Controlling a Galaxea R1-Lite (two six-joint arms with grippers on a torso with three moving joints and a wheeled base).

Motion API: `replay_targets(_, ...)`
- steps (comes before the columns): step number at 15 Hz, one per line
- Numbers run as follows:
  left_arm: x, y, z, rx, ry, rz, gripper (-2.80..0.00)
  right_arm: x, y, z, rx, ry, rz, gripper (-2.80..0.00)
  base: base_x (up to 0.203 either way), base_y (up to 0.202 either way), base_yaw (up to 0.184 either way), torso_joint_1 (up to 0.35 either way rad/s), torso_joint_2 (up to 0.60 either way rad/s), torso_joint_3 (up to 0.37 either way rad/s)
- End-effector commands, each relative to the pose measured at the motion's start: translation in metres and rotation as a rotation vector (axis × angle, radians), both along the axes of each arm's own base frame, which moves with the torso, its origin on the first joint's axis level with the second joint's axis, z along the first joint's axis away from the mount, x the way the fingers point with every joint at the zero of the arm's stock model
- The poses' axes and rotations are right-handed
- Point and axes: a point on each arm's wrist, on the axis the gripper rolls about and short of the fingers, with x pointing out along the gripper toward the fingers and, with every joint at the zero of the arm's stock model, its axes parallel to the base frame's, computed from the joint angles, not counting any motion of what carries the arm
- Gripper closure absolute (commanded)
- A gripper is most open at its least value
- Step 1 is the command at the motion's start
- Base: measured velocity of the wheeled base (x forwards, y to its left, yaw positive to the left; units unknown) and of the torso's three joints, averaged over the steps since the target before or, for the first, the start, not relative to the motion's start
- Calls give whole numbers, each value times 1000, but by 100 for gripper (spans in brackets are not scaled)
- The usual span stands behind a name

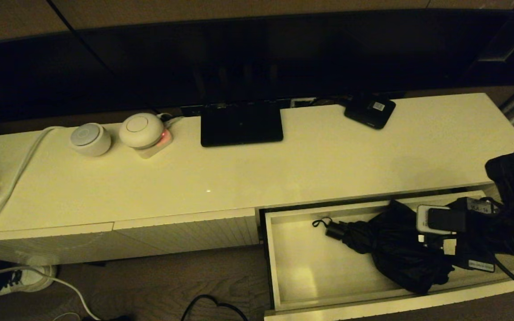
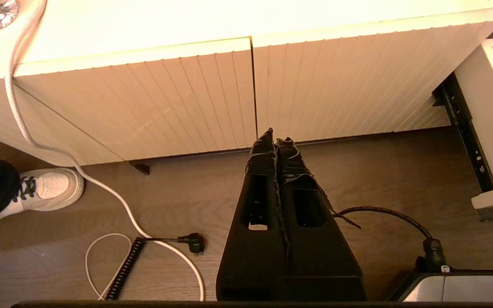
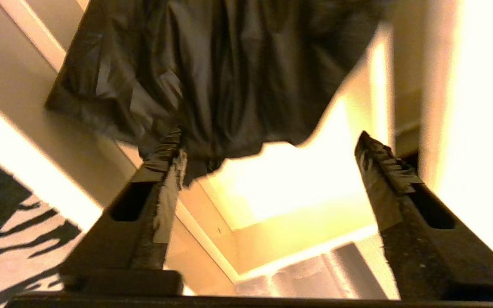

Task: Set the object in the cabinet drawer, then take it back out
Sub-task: Put the umbrella in the drawer, then close the drawer

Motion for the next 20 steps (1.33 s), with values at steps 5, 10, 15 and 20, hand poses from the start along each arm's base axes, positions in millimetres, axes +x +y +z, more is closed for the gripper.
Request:
replay_targets(5, 0, 0, -1, 0, 3, 1, 0, -92, 3, 49, 17, -32, 117, 0, 0, 0, 0, 0, 0, 0)
replay_targets(10, 0, 0, -1, 0, 3, 1, 0, -129, 4, 17, 4, 173, 204, 0, 0, 0, 0, 0, 0, 0)
replay_targets(15, 0, 0, -1, 0, 3, 1, 0, -125, 10, -25, 29, 396, 274, 0, 0, 0, 0, 0, 0, 0)
replay_targets(20, 0, 0, -1, 0, 3, 1, 0, -106, 17, -63, 21, 473, 271, 0, 0, 0, 0, 0, 0, 0)
